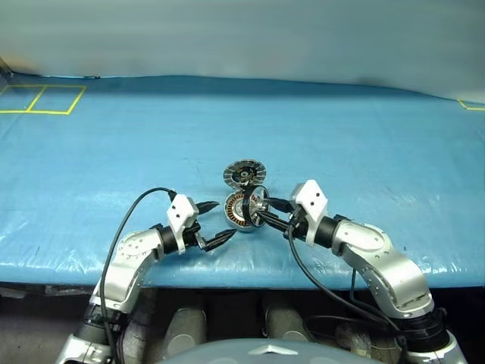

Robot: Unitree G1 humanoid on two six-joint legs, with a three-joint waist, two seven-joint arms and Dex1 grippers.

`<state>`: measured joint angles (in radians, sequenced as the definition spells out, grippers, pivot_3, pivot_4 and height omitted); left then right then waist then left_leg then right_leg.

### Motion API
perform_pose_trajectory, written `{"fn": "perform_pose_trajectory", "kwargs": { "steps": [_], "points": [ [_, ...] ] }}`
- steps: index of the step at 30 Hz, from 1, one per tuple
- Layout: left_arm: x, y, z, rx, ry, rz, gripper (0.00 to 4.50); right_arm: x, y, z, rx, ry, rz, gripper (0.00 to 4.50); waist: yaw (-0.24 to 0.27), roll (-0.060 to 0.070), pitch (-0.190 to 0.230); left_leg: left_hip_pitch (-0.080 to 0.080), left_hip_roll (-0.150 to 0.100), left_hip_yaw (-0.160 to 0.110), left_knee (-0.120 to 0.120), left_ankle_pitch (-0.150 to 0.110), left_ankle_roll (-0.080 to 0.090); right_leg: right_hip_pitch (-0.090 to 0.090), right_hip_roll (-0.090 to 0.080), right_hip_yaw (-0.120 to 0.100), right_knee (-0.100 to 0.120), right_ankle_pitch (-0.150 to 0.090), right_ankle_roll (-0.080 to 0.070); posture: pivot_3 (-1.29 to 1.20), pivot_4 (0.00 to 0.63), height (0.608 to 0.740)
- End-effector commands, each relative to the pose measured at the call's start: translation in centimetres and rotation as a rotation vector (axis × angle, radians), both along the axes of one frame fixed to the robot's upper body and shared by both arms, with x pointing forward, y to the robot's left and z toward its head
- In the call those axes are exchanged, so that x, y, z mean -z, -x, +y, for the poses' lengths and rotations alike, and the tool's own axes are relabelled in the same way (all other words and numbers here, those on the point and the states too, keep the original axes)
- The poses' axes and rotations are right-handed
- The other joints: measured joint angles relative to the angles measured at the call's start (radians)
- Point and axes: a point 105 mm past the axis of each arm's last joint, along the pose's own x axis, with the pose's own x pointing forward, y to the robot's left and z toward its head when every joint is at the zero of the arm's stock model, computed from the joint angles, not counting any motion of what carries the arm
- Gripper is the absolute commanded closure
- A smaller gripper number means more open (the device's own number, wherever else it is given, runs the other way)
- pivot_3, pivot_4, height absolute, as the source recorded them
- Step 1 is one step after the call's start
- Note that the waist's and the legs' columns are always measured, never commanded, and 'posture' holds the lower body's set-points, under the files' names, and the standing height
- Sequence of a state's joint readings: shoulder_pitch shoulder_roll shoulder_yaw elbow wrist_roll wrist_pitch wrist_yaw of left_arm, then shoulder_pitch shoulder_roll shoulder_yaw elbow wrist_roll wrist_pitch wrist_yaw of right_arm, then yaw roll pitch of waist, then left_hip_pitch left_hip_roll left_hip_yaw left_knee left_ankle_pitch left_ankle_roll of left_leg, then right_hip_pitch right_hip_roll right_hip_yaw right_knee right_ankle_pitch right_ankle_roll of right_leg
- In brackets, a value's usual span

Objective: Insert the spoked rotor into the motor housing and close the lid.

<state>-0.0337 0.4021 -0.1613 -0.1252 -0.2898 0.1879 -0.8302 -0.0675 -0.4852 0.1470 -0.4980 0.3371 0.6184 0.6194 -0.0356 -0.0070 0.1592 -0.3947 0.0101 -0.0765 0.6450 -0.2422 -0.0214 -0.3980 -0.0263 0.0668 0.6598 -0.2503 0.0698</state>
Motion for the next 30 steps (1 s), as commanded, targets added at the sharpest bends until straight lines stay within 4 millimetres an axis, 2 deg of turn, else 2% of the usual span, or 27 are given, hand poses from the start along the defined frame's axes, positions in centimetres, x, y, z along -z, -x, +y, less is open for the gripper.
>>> {"fn": "perform_pose_trajectory", "kwargs": {
  "steps": [1, 5, 10, 18, 29, 30],
  "points": [
    [-1.5, -0.1, 0.1, -0.005, 0.012, -0.053, 0.00, -1.1, -0.2, 0.4, -0.027, -0.013, -0.052, 3.14, 0.000, 0.000, 0.000, 0.000, 0.000, 0.000, 0.000, 0.000, 0.000, 0.000, 0.000, 0.000, 0.000, 0.000, 0.000, 0.00, 0.150, 0.740],
    [-1.6, 0.0, 0.0, -0.006, 0.014, -0.049, 0.00, -1.0, -0.6, 0.7, -0.030, -0.005, -0.056, 3.14, -0.001, 0.000, 0.000, 0.000, 0.000, 0.000, 0.000, 0.000, 0.000, 0.000, 0.000, 0.000, 0.000, 0.000, 0.000, 0.00, 0.150, 0.740],
    [-1.8, 0.2, -0.4, 0.000, 0.013, -0.046, 0.00, 0.4, -1.2, 0.5, -0.030, 0.072, -0.040, 3.14, 0.000, 0.000, 0.000, 0.000, 0.000, 0.000, 0.000, 0.000, 0.000, 0.000, 0.000, 0.000, 0.000, 0.000, 0.000, 0.00, 0.150, 0.740],
    [-2.3, 0.6, -1.4, 0.004, 0.014, -0.047, 0.00, 1.5, -1.1, 0.2, -0.079, 0.186, -0.033, 3.14, 0.000, 0.000, 0.000, 0.001, 0.000, 0.000, 0.001, 0.000, 0.000, 0.001, 0.000, 0.000, 0.000, 0.000, 0.000, 0.00, 0.150, 0.740],
    [-1.7, 0.4, -1.3, -0.006, 0.013, -0.037, 0.00, 1.8, -1.2, 0.4, -0.124, 0.273, -0.067, 3.14, -0.001, 0.000, 0.000, 0.001, 0.000, 0.000, 0.002, 0.000, 0.000, 0.001, 0.000, 0.000, 0.000, 0.001, 0.001, 0.00, 0.150, 0.740],
    [-1.6, 0.4, -1.2, -0.007, 0.013, -0.036, 0.00, 1.7, -1.3, 0.5, -0.127, 0.267, -0.073, 2.80, 0.000, 0.000, 0.000, 0.001, 0.000, 0.000, 0.002, 0.000, 0.000, 0.001, 0.000, 0.000, 0.000, 0.000, 0.001, 0.00, 0.150, 0.740]
  ]
}}
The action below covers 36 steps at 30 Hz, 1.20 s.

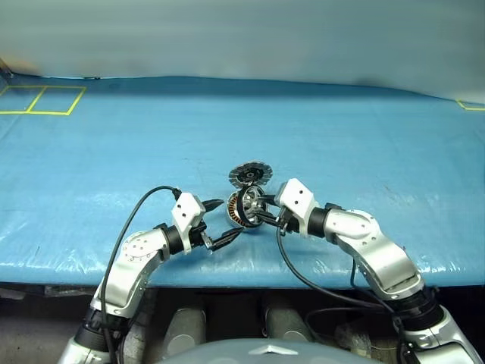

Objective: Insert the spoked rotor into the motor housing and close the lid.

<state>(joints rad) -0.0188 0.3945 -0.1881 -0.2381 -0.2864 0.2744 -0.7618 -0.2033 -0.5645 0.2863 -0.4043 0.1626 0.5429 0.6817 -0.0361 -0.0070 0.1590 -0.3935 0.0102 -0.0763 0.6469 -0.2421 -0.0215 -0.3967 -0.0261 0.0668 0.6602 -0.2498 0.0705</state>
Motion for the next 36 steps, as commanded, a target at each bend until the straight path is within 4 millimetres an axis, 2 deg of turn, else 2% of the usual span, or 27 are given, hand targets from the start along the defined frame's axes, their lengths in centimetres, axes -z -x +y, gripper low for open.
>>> {"fn": "perform_pose_trajectory", "kwargs": {
  "steps": [1, 5, 13, 15, 18, 21, 26, 33, 36],
  "points": [
    [-0.5, -0.1, 0.1, 0.005, 0.014, -0.032, 0.00, 1.1, 0.1, -0.3, -0.008, 0.034, 0.030, 2.43, 0.000, 0.000, 0.000, 0.000, 0.000, 0.000, 0.000, 0.000, 0.000, 0.000, 0.000, 0.000, 0.000, 0.000, 0.000, 0.00, 0.150, 0.740],
    [-0.2, -0.1, 0.4, 0.002, 0.014, -0.028, 0.00, 0.5, 0.0, -0.2, 0.005, 0.002, 0.034, 1.23, 0.001, 0.000, 0.000, -0.001, 0.000, 0.000, 0.000, 0.000, 0.000, -0.001, 0.000, 0.000, 0.000, 0.003, -0.004, 0.00, 0.150, 0.740],
    [1.5, -0.5, 2.5, -0.022, 0.002, -0.006, 0.00, -1.3, -0.3, 0.0, 0.022, -0.107, 0.012, 1.23, 0.000, 0.000, 0.000, -0.001, 0.000, 0.000, -0.001, 0.000, 0.000, -0.001, 0.000, 0.000, 0.000, 0.003, -0.005, 0.00, 0.150, 0.740],
    [1.7, -0.6, 2.9, -0.025, 0.000, -0.007, 0.00, -2.0, -0.1, 0.3, 0.015, -0.180, 0.023, 1.23, 0.000, 0.000, 0.000, -0.001, 0.000, 0.000, 0.000, 0.000, 0.000, -0.001, 0.000, 0.000, 0.000, 0.003, -0.005, 0.00, 0.150, 0.740],
    [1.9, -0.7, 3.2, -0.027, 0.001, -0.008, 0.00, -2.2, 0.2, 0.6, 0.001, -0.204, 0.021, 1.86, 0.000, 0.000, 0.000, -0.001, 0.000, 0.000, -0.001, 0.000, 0.000, -0.001, 0.000, 0.000, 0.000, 0.003, -0.005, 0.00, 0.150, 0.740],
    [2.1, -0.7, 3.4, -0.033, 0.005, -0.009, 0.00, -1.9, 0.5, 1.1, 0.001, -0.236, 0.044, 2.85, 0.000, 0.000, 0.000, -0.001, 0.000, 0.000, -0.001, 0.000, 0.000, -0.001, 0.000, 0.000, 0.000, 0.003, -0.005, 0.00, 0.150, 0.740],
    [2.4, -0.9, 3.4, -0.032, 0.009, -0.011, 0.00, -0.6, -0.1, 1.7, 0.064, -0.260, 0.063, 4.48, -0.001, 0.000, 0.000, -0.001, 0.000, 0.000, 0.000, 0.000, 0.000, -0.001, 0.000, 0.000, 0.000, 0.003, -0.005, 0.00, 0.150, 0.740],
    [2.3, -1.1, 3.3, -0.036, 0.004, -0.024, 0.00, 2.0, -0.8, 2.3, 0.105, -0.238, 0.133, 4.48, 0.000, 0.000, 0.000, -0.001, 0.000, 0.000, 0.000, 0.000, 0.000, -0.001, 0.000, 0.000, 0.000, 0.003, -0.005, 0.00, 0.150, 0.740],
    [2.2, -1.6, 3.2, -0.060, 0.007, -0.030, 0.00, 2.4, -1.1, 2.3, 0.121, -0.236, 0.135, 4.48, -0.002, 0.000, 0.000, -0.001, 0.000, 0.000, -0.001, 0.000, 0.000, -0.001, 0.000, 0.000, 0.000, 0.003, -0.005, 0.00, 0.150, 0.740]
  ]
}}
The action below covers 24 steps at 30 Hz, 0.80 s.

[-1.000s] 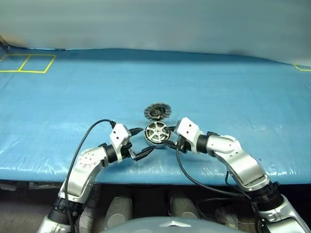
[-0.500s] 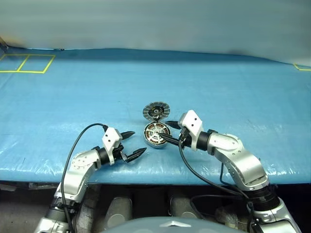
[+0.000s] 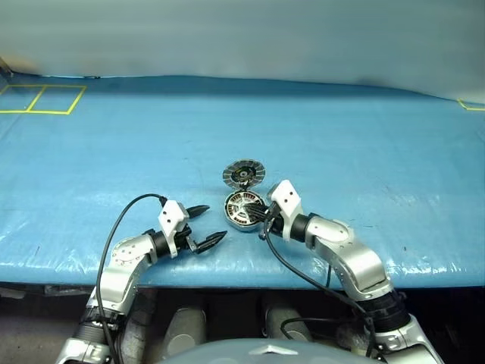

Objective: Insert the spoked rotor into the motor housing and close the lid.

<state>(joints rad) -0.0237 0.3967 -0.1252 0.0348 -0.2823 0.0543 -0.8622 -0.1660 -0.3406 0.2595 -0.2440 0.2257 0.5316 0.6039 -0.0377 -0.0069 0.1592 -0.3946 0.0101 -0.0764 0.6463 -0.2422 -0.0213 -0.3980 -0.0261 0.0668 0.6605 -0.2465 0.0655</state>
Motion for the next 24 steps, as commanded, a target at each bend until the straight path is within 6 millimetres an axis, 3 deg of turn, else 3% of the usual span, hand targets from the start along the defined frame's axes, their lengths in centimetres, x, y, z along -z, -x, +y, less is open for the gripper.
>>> {"fn": "perform_pose_trajectory", "kwargs": {
  "steps": [1, 5, 9, 16, 19, 24],
  "points": [
    [-1.0, -0.9, -0.1, -0.022, 0.007, -0.047, 0.00, -0.1, -0.4, 0.2, 0.004, 0.014, -0.028, 4.48, 0.001, 0.000, 0.000, 0.000, 0.000, 0.000, 0.000, 0.000, 0.000, 0.000, 0.000, 0.000, 0.000, 0.000, 0.000, 0.00, 0.150, 0.740],
    [-1.7, -1.4, -0.4, -0.033, 0.027, -0.043, 0.00, 0.7, -0.2, 0.1, -0.003, 0.063, -0.021, 4.48, 0.000, 0.000, 0.000, 0.000, 0.000, 0.000, 0.001, 0.000, 0.000, 0.000, 0.000, 0.000, 0.000, 0.000, 0.001, 0.00, 0.150, 0.740],
    [-2.7, -2.8, 0.8, -0.121, 0.088, -0.028, 0.00, 1.1, 0.9, 0.4, -0.052, 0.085, -0.028, 4.48, 0.000, 0.000, 0.000, 0.001, 0.000, 0.000, 0.000, 0.000, 0.000, 0.001, 0.000, 0.000, 0.000, 0.000, 0.001, 0.00, 0.150, 0.740],
    [-3.0, -4.6, 2.4, -0.238, 0.122, 0.008, 0.00, -1.5, 3.4, -1.0, -0.012, -0.109, -0.006, 4.48, 0.005, 0.000, 0.000, 0.000, -0.001, -0.001, 0.000, 0.000, 0.000, 0.001, 0.000, -0.001, 0.000, 0.000, 0.001, 0.00, 0.150, 0.740],
    [-3.6, -6.1, 1.8, -0.244, 0.148, -0.001, 0.65, -1.9, 5.4, -1.6, -0.039, -0.116, 0.025, 4.50, 0.011, 0.000, 0.000, -0.001, -0.001, -0.001, 0.001, 0.000, 0.000, 0.001, -0.001, -0.001, -0.001, 0.000, 0.001, 0.00, 0.150, 0.740],
    [-5.5, -8.7, -0.4, -0.184, 0.189, -0.027, 2.30, -0.8, 7.2, -2.2, -0.071, -0.049, 0.091, 4.50, 0.010, -0.002, 0.000, -0.001, -0.001, -0.002, 0.002, 0.000, 0.000, 0.002, 0.000, -0.001, 0.000, -0.002, 0.007, 0.00, 0.150, 0.740]
  ]
}}
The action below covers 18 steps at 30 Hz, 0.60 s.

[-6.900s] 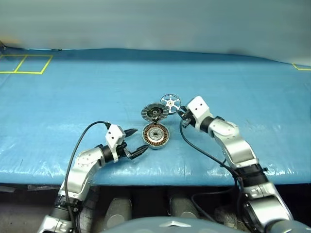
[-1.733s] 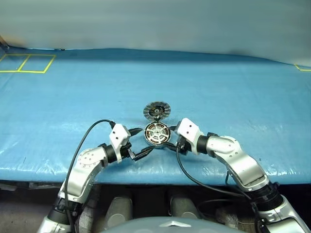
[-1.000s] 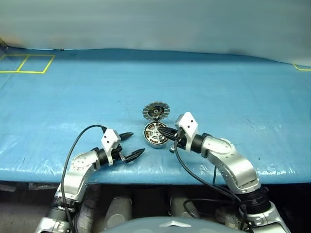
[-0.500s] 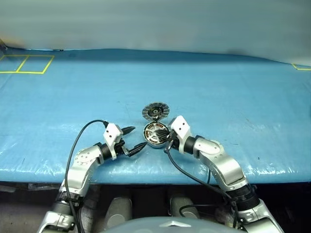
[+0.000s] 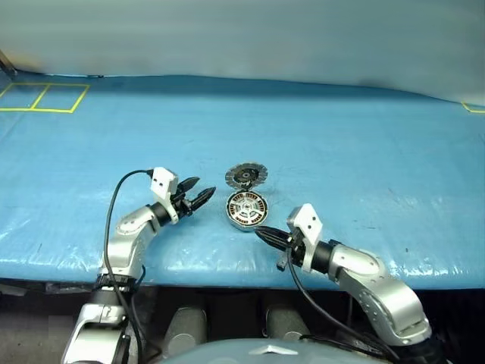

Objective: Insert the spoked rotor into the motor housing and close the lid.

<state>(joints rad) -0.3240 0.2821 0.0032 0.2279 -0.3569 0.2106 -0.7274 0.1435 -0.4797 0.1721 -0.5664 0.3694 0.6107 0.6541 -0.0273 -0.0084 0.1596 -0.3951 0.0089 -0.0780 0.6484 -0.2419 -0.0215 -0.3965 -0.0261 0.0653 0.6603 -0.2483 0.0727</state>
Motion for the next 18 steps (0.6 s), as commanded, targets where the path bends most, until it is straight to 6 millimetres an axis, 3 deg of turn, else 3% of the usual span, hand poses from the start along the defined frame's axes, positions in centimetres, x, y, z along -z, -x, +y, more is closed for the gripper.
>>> {"fn": "perform_pose_trajectory", "kwargs": {
  "steps": [1, 4, 10, 14, 18],
  "points": [
    [-2.0, -1.8, -1.2, 0.035, 0.000, -0.064, 2.59, -0.8, 0.6, 0.3, -0.026, -0.004, -0.017, 4.50, -0.003, 0.000, 0.000, 0.000, 0.000, 0.000, 0.000, 0.000, 0.000, 0.000, 0.000, 0.000, 0.000, 0.000, 0.000, 0.00, 0.150, 0.740],
    [-3.6, -3.7, -2.1, 0.052, -0.014, -0.108, 3.64, -1.2, -0.3, -0.4, 0.068, -0.011, -0.062, 4.50, -0.007, 0.000, 0.000, 0.000, 0.000, 0.000, 0.001, 0.000, 0.000, 0.000, 0.000, 0.001, 0.000, 0.001, 0.001, 0.00, 0.150, 0.740],
    [-4.9, -6.3, -3.2, 0.105, -0.112, -0.138, 3.64, -1.3, -0.5, -2.3, 0.266, -0.028, -0.108, 4.50, -0.006, -0.001, 0.000, -0.001, -0.001, 0.000, 0.000, 0.000, 0.001, 0.000, 0.000, 0.001, -0.001, 0.001, 0.001, 0.00, 0.150, 0.740],
    [-5.4, -5.5, -5.7, 0.262, -0.109, -0.160, 3.64, -0.4, 0.6, -3.0, 0.329, -0.010, -0.083, 4.50, -0.007, -0.001, 0.000, -0.003, -0.001, 0.001, -0.001, -0.001, 0.002, -0.001, 0.000, 0.001, -0.002, 0.002, -0.003, 0.00, 0.150, 0.740],
    [-4.3, -5.0, -7.2, 0.331, -0.166, -0.141, 3.64, -0.1, 1.8, -2.9, 0.342, -0.034, -0.043, 4.50, -0.008, -0.001, 0.000, -0.004, -0.001, 0.001, 0.000, -0.001, 0.002, -0.002, 0.000, 0.001, -0.001, 0.002, -0.003, 0.00, 0.150, 0.740]
  ]
}}
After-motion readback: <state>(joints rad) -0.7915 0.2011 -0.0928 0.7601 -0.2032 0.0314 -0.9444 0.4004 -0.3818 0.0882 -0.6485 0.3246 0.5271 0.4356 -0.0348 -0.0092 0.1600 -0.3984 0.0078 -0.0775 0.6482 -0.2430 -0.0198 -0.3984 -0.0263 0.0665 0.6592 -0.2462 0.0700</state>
